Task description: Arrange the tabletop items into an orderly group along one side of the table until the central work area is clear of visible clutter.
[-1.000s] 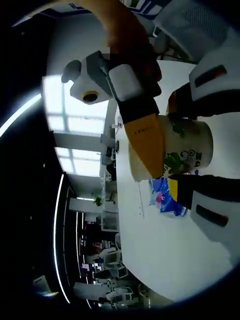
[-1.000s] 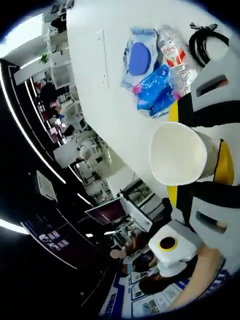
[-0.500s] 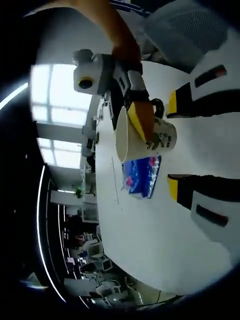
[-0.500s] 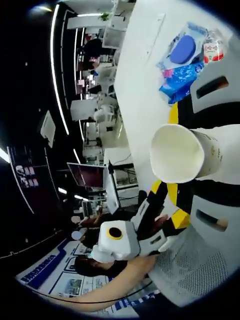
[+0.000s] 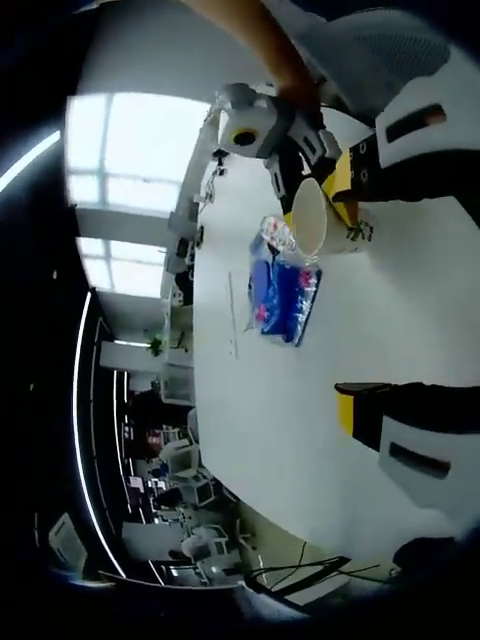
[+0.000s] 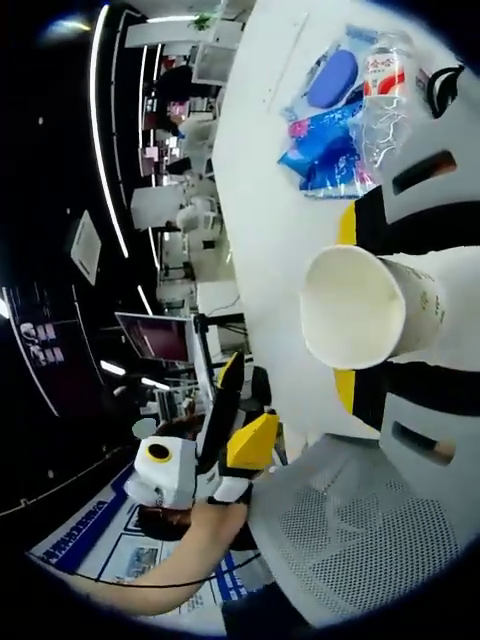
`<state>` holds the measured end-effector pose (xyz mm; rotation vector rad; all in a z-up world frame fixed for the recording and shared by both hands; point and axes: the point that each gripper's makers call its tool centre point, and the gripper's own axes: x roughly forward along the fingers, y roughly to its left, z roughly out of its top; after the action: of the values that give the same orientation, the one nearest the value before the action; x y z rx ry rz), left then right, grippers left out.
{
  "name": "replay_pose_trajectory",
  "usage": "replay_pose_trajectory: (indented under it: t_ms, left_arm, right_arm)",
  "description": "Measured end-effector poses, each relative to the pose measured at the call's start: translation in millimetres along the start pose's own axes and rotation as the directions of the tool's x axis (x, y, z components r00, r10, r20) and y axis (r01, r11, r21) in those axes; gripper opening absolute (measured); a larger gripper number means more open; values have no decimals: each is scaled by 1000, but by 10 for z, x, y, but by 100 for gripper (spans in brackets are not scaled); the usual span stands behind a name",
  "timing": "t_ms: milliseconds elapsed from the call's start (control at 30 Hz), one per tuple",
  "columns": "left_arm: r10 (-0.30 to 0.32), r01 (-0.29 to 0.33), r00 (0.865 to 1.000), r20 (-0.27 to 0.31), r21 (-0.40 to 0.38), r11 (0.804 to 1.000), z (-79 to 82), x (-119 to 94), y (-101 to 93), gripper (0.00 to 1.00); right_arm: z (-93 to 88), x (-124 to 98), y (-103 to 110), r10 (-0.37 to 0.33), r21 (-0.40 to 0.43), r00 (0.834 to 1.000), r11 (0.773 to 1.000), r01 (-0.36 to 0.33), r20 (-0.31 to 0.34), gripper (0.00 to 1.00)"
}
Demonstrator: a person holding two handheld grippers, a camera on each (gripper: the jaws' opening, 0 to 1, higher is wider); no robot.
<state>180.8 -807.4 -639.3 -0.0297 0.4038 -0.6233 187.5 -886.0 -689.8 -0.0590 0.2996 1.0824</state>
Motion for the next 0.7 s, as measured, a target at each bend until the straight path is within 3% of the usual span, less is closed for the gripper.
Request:
replay_pose_trajectory:
  t_ms: [200,333,700]
  left_arm:
    - [-17,17,1000,-19,5,1000,-50,-22,-52,74]
    - [-30,30,1000,7,-50,998,-18,-12,-99,76]
    - [-44,44,999,11,-52,998,0,2,-123,77]
  right_arm:
    - [-219,-58,7,9,17,999,1000,-9,-41,40]
    - [-267,-108,36,24,21,999,1000,-23,-48,41]
    - [-360,-111,119,50,-30,993,998,-53,-111,43]
